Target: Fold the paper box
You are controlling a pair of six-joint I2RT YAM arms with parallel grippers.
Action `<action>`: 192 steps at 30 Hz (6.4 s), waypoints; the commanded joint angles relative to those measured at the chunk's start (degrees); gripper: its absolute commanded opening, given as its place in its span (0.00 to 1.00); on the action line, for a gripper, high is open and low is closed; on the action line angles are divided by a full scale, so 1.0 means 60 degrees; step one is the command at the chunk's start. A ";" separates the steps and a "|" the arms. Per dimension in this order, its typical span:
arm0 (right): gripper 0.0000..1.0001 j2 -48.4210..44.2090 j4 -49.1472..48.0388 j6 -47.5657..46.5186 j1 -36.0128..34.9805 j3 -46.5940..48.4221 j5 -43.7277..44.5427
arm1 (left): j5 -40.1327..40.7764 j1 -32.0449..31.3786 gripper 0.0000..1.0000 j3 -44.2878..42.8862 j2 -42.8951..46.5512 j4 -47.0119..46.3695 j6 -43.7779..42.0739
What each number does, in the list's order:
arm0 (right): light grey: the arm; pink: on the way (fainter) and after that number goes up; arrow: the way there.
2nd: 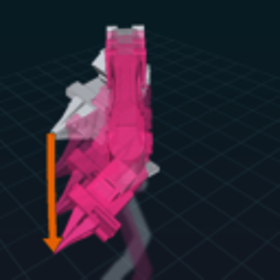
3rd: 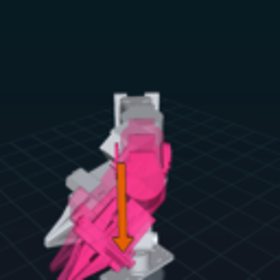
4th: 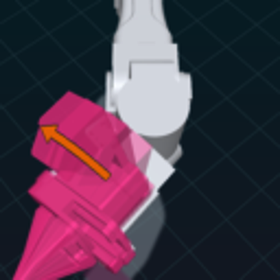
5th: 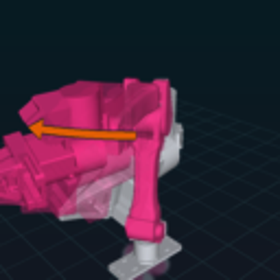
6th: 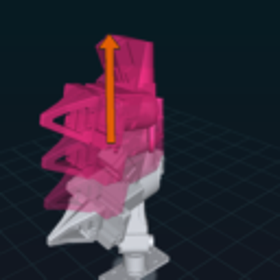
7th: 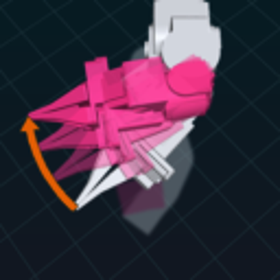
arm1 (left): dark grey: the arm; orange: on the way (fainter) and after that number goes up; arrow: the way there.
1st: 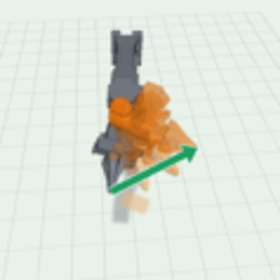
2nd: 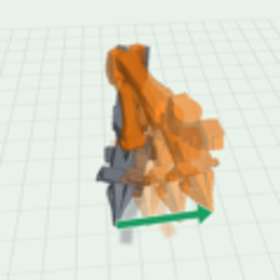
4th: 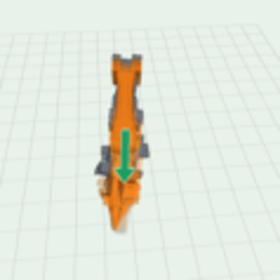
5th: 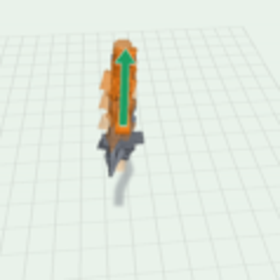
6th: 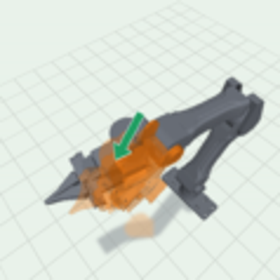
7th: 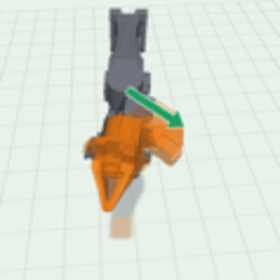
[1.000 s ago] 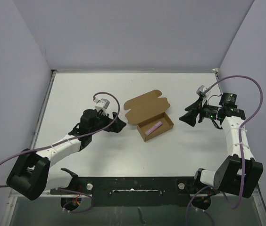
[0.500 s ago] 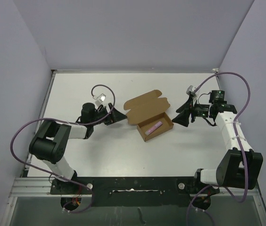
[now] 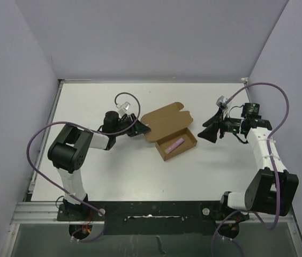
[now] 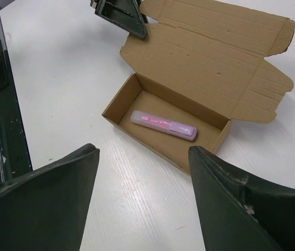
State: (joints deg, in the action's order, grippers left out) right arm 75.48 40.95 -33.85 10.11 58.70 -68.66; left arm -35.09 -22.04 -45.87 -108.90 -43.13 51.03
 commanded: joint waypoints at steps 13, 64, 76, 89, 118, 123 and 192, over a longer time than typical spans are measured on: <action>0.72 0.0378 -0.1410 0.1134 0.0050 -0.0432 -0.0210 | -0.0248 -0.0267 0.00 -0.0476 0.0957 0.0933 -0.2803; 0.54 0.3115 -0.2684 0.0618 -0.0514 0.0349 0.0469 | -0.3056 -0.0428 0.00 -0.1407 0.1039 0.0363 -0.5761; 0.05 0.2814 -0.2709 0.0592 -0.0534 0.0273 0.0679 | -0.2750 -0.0412 0.00 -0.1392 0.1077 0.0473 -0.5690; 0.00 0.2213 -0.2887 0.0444 -0.0535 -0.0052 0.0808 | -0.2032 -0.0149 0.36 -0.0539 0.2067 0.0835 -0.4611; 0.00 0.2245 -0.2754 0.0477 -0.0660 -0.0064 0.0956 | -0.1768 -0.0369 0.00 -0.1129 0.1875 0.1929 -0.4988; 0.08 0.2245 -0.2667 0.0486 -0.0660 -0.0014 0.1017 | -0.1620 -0.0389 0.00 -0.1050 0.1993 0.2021 -0.5252; 0.00 0.2044 -0.2216 0.0295 -0.0615 0.0237 0.1040 | -0.1080 -0.0762 0.19 -0.1753 0.1440 0.3424 -0.6160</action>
State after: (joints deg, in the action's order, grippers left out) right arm 90.19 28.38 -31.53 6.98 58.78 -60.84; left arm -41.76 -26.00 -53.43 -98.50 -21.85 15.42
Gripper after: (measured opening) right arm 0.034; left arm 0.204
